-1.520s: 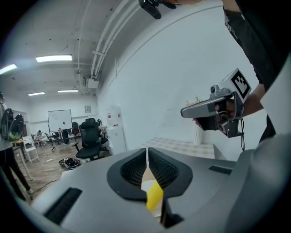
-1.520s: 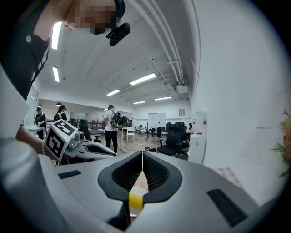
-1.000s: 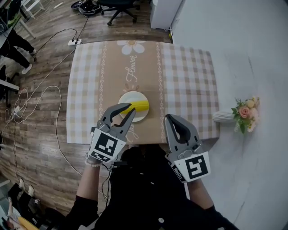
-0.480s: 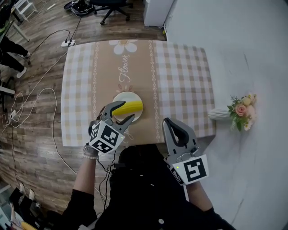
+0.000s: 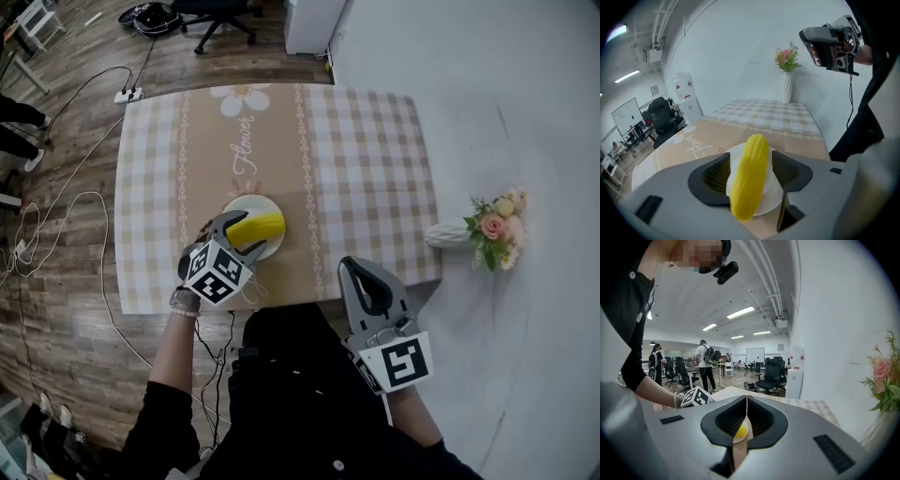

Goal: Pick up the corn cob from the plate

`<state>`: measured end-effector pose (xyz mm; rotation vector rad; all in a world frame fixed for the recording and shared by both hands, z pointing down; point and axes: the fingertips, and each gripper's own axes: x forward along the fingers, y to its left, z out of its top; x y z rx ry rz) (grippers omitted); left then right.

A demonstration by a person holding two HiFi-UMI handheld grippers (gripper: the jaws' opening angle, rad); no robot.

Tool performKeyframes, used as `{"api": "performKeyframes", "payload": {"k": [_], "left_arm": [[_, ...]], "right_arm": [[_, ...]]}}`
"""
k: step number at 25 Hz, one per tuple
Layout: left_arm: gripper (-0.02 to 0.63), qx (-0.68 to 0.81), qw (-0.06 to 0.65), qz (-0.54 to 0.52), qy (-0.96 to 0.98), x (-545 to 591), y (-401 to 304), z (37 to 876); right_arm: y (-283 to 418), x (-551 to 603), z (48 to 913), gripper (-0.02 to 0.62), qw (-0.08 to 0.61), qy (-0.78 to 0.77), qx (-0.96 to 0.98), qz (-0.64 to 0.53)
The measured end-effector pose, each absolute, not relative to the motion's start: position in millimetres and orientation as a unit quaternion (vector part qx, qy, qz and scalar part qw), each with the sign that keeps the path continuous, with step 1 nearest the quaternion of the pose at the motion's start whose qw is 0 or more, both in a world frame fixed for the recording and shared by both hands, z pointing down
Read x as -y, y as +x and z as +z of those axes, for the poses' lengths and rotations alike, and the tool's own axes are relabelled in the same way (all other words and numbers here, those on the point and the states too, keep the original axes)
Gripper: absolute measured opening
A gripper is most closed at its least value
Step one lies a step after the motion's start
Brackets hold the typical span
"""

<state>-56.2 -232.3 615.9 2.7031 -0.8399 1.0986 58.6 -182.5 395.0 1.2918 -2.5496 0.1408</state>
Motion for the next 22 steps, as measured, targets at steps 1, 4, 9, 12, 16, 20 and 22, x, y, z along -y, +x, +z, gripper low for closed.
{"api": "performKeyframes", "payload": {"k": [1,4,9,12,16,20,22], "left_arm": [[0.273,0.275,0.056,0.363,0.888,234,-56,620],[0.273,0.274,0.066,0.368,0.886,237,-55,629],[0.273,0.264,0.073,0.379,0.884,240,-53,641],[0.276,0.26,0.081,0.378,0.885,242,-52,643],[0.278,0.234,0.079,0.411,0.878,238,-52,656],[0.278,0.227,0.112,0.407,0.878,234,-54,664],[0.278,0.235,0.127,0.392,0.88,235,-55,664]], "right_arm": [[60,183,396,0.041,0.142,0.448,0.881,0.05],[63,183,397,0.041,0.144,0.449,0.88,0.053],[66,185,399,0.041,0.152,0.448,0.879,0.055],[70,186,402,0.041,0.158,0.448,0.878,0.06],[72,189,403,0.041,0.157,0.444,0.88,0.058],[75,193,402,0.041,0.149,0.446,0.881,0.055],[77,194,404,0.041,0.153,0.443,0.881,0.058]]}}
